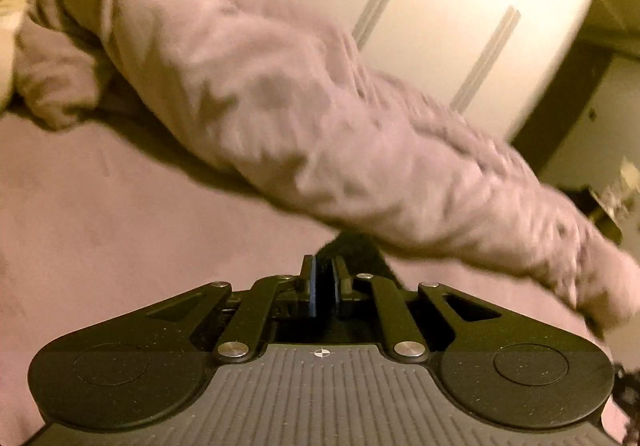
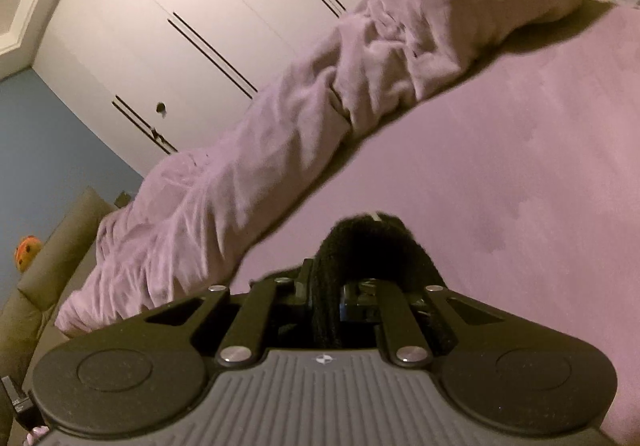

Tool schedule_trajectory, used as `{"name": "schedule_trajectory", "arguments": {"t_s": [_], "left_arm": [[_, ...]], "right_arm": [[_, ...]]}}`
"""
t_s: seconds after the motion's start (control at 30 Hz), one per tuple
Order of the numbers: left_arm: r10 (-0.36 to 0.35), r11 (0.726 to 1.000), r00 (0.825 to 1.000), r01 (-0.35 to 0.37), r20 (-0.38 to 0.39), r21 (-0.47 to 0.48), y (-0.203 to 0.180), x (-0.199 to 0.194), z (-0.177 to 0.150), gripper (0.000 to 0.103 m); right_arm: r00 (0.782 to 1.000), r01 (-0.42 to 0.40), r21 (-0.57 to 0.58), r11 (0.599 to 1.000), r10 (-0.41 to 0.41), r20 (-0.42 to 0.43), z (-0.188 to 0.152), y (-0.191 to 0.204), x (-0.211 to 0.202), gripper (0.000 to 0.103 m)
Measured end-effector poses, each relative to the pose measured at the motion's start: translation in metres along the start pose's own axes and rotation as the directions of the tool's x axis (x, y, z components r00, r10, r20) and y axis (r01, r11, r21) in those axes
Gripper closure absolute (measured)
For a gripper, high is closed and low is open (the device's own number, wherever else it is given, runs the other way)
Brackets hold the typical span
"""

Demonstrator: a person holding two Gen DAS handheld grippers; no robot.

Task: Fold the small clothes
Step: 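Lift the held hem with both tools and carry it over toward the collar, then lower the hem onto the sweater body and open both tools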

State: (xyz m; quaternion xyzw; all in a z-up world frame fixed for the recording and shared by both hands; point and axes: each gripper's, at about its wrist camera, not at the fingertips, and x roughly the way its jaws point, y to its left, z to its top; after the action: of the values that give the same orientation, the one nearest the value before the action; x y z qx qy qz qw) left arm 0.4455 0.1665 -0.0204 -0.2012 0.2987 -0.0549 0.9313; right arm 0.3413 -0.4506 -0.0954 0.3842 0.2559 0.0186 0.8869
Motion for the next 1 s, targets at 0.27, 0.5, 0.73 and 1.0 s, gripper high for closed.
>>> {"name": "schedule_trajectory", "arguments": {"t_s": [0.27, 0.5, 0.73, 1.0], "left_arm": [[0.108, 0.993, 0.988, -0.101, 0.110, -0.064, 0.012, -0.006, 0.024, 0.102], [0.093, 0.995, 0.990, -0.089, -0.108, 0.048, 0.018, 0.035, -0.016, 0.047], [0.046, 0.986, 0.981, -0.014, -0.190, 0.166, 0.001, 0.053, -0.041, 0.024], [0.094, 0.985, 0.975, -0.060, -0.203, 0.164, -0.006, 0.067, -0.051, 0.070]], "right_arm": [[0.996, -0.056, 0.070, 0.996, 0.051, 0.069, 0.021, 0.010, 0.013, 0.093], [0.997, 0.070, 0.036, 0.997, -0.069, -0.032, 0.012, 0.002, 0.044, 0.062], [0.999, 0.016, -0.099, 0.995, -0.013, 0.030, 0.005, -0.013, -0.010, 0.038], [0.994, 0.071, -0.340, 0.938, -0.094, -0.050, 0.002, -0.005, 0.021, 0.036]]}}
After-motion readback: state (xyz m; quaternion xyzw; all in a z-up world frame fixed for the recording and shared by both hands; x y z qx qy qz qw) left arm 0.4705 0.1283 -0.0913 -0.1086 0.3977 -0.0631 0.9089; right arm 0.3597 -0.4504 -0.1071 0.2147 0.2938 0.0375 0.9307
